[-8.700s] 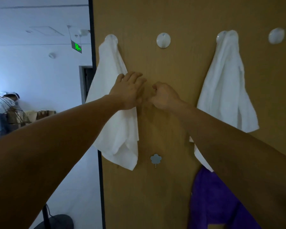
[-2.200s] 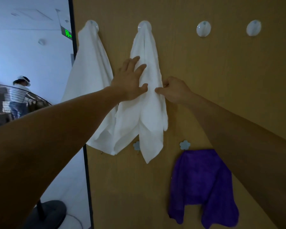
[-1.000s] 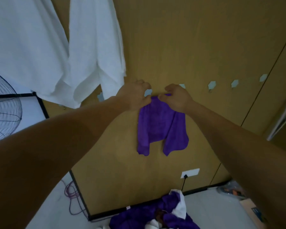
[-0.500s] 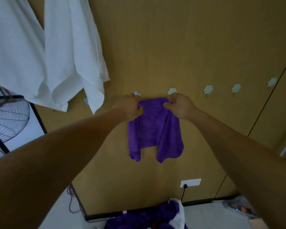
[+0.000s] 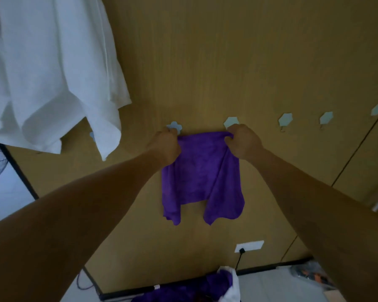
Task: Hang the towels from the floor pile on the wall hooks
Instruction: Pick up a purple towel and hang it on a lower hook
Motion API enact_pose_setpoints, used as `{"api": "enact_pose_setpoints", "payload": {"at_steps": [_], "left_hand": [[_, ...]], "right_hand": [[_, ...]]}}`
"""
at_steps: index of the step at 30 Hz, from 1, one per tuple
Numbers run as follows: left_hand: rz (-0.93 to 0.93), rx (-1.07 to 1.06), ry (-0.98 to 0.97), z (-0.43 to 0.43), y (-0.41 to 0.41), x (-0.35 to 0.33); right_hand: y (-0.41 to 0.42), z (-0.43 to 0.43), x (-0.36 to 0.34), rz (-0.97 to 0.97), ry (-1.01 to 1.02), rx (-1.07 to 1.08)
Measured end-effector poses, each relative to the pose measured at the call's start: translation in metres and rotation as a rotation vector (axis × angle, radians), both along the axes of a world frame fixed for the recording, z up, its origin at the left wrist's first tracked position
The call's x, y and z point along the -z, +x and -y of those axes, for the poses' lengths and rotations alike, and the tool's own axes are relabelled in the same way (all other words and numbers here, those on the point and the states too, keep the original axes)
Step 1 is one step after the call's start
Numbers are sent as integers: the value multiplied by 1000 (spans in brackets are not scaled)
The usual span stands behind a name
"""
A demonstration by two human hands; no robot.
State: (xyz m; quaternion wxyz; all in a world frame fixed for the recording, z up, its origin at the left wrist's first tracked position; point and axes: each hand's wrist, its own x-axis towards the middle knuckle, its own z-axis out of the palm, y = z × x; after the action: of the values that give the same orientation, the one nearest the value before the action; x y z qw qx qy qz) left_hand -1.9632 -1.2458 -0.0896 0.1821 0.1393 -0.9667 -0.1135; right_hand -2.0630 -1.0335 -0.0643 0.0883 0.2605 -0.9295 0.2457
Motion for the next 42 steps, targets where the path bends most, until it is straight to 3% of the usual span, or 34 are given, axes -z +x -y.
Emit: {"api": "enact_pose_setpoints", "payload": {"at_steps": [5, 15, 20, 24, 26, 29, 31, 34, 37, 40, 42], "left_hand": [[-1, -26, 124, 9, -19, 17], [-221, 184, 225, 26, -22, 23], [-310, 31, 226, 5, -20, -7], [-237, 4, 185, -13, -18, -25], [-156, 67, 363, -16, -16, -24], [90, 135, 674, -25, 3, -20], [254, 180, 800, -32, 22, -20], [385, 233, 954, -43, 48, -22], [402, 283, 1136, -42, 70, -25], [189, 213, 1233, -31, 91, -29], [54, 175, 1283, -27, 105, -37]], "right_hand": [[-34, 11, 19, 26, -8, 86], [-65, 15, 43, 66, -123, 180], [-54, 7, 35, -73, -203, 154], [-35, -1, 21, -119, -326, 148], [-20, -3, 11, 22, -440, 54], [13, -2, -4, 583, -659, -182], [31, -1, -8, 785, -637, -304], [49, 1, -11, 866, -653, -367], [65, 5, -16, 890, -662, -437], [74, 2, -18, 753, -592, -432], [80, -4, -20, 769, -480, -484]]}}
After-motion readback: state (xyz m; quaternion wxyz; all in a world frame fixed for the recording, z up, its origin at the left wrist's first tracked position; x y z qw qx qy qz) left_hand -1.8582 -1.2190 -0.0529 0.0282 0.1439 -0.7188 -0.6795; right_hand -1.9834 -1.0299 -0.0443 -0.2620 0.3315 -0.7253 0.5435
